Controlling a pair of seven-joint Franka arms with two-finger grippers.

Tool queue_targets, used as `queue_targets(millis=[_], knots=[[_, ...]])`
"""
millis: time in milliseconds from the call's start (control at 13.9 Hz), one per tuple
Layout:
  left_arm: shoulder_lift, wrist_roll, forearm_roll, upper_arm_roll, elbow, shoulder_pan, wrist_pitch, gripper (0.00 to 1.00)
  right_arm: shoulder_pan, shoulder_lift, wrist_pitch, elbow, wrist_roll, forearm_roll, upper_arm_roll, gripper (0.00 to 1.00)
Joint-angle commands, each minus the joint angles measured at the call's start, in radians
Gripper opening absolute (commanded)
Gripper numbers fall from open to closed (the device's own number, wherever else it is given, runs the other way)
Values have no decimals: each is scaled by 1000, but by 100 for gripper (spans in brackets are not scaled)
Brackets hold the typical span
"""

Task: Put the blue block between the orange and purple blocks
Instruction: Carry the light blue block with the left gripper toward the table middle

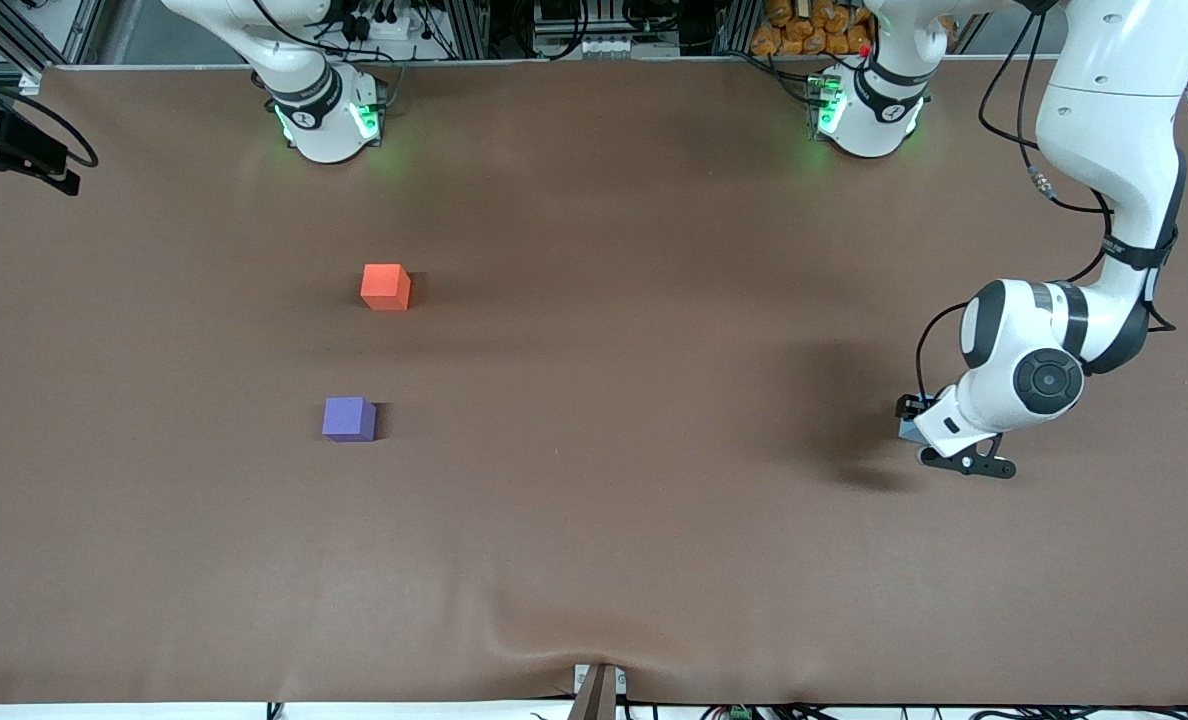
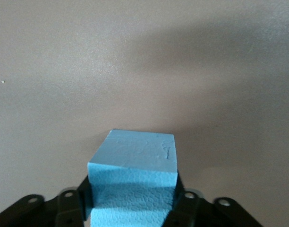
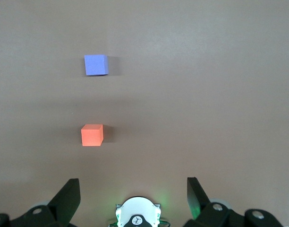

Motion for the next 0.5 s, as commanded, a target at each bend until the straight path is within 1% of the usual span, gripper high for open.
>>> queue_targets(millis=[0, 144, 216, 361, 433], knots=[[-18, 2, 25, -9, 5, 2, 2, 0, -21, 8, -16, 18, 13, 17, 15, 100], [-62, -8, 19, -20, 23, -10, -32, 0, -23, 8, -16, 18, 13, 17, 15, 100], [-87, -9, 11, -47, 42, -13, -77, 0, -20, 8, -16, 18, 13, 17, 15, 100], [-119, -74, 9, -129, 82, -15, -171, 0, -21, 8, -16, 18, 13, 17, 15, 100], [-119, -132, 9, -184, 114, -16, -205, 0, -20, 8, -16, 18, 13, 17, 15, 100]])
